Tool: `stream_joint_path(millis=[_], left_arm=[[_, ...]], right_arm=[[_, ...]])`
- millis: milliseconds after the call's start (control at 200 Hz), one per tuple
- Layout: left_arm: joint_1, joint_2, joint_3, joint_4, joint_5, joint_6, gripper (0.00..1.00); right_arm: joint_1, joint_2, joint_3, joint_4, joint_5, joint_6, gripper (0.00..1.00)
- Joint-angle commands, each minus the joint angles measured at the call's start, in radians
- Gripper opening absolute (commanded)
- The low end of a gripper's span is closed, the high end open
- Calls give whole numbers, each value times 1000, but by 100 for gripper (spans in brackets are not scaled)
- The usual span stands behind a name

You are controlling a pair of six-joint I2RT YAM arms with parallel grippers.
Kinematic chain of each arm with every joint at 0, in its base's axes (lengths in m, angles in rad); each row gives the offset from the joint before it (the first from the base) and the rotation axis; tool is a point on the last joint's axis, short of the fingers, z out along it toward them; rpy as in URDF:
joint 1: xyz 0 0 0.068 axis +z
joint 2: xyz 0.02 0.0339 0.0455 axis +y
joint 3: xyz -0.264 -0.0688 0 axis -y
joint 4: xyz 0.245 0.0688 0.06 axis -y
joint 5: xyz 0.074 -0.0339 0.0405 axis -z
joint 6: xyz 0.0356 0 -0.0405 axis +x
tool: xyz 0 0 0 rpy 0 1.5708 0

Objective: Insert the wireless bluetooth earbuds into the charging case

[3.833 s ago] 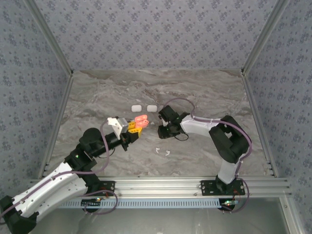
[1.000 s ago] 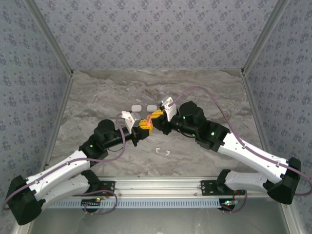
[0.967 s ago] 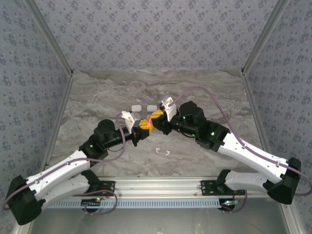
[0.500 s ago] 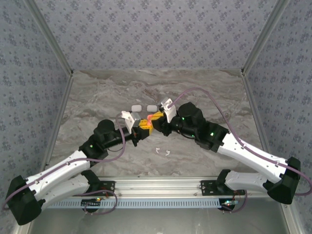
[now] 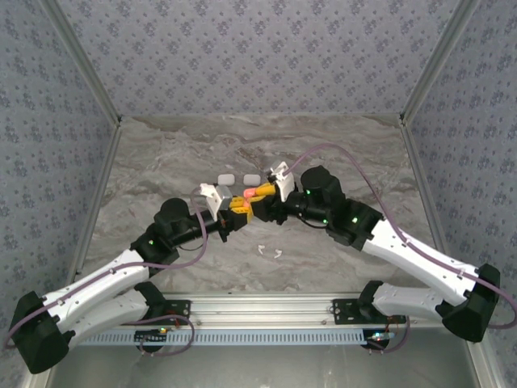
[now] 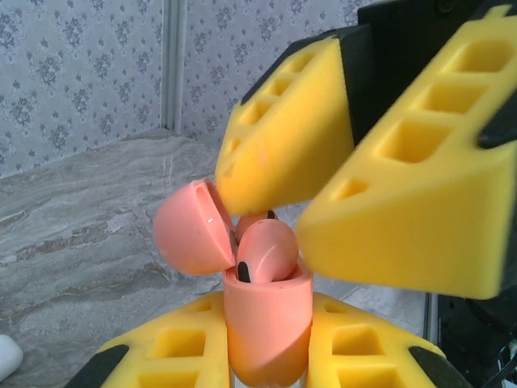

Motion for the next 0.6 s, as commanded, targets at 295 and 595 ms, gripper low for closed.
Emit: stream_joint_path(millis=[295, 595], left_arm=[[-7, 6, 45, 142, 72, -29, 0], [-6, 28, 69, 145, 106, -36, 0]], right_arm=[[-216, -163, -68, 101, -240, 208, 90], [-208, -62, -69, 173, -397, 293, 100]])
